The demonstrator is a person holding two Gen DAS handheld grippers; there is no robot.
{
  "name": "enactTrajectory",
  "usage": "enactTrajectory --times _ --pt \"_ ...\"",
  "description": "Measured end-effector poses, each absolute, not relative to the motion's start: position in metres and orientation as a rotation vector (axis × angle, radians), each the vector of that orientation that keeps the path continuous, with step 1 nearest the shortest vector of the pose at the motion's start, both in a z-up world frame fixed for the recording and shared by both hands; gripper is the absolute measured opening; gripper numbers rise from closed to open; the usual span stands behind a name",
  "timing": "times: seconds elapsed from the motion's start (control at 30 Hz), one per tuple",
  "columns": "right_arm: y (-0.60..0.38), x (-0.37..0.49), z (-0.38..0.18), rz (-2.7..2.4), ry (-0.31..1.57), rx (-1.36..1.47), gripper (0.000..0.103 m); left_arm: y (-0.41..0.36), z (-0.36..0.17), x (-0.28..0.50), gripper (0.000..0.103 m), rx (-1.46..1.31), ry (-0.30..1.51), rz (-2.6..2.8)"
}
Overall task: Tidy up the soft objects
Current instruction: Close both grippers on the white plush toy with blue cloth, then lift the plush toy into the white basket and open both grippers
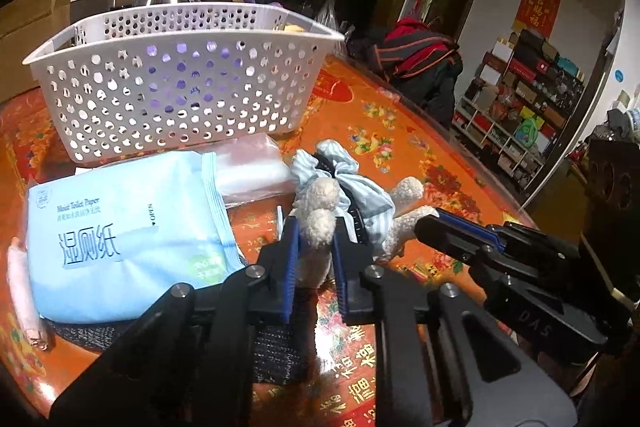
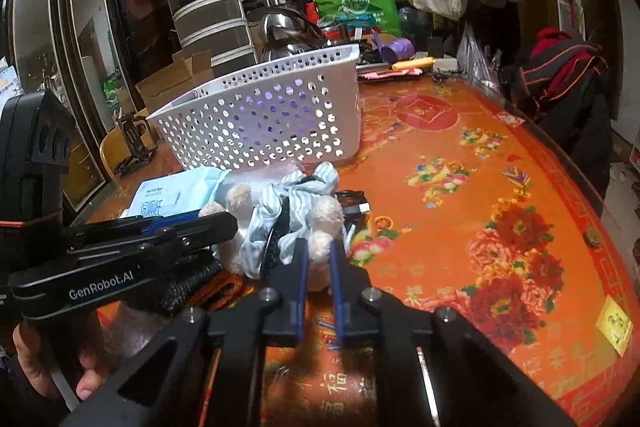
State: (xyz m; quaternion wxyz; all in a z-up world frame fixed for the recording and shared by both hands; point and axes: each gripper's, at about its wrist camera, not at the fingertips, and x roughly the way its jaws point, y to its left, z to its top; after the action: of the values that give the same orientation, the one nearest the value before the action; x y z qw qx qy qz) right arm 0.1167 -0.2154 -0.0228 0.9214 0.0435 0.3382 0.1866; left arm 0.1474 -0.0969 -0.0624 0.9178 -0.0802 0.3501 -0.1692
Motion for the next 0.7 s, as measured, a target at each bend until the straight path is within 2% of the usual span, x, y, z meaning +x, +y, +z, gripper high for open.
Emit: enactTrajectory --times 0.7 --pt "-0.196 0.072 0.046 0.43 0.5 0.0 0.008 -0.061 0.001 0.087 0.012 -0.18 0.543 -0.39"
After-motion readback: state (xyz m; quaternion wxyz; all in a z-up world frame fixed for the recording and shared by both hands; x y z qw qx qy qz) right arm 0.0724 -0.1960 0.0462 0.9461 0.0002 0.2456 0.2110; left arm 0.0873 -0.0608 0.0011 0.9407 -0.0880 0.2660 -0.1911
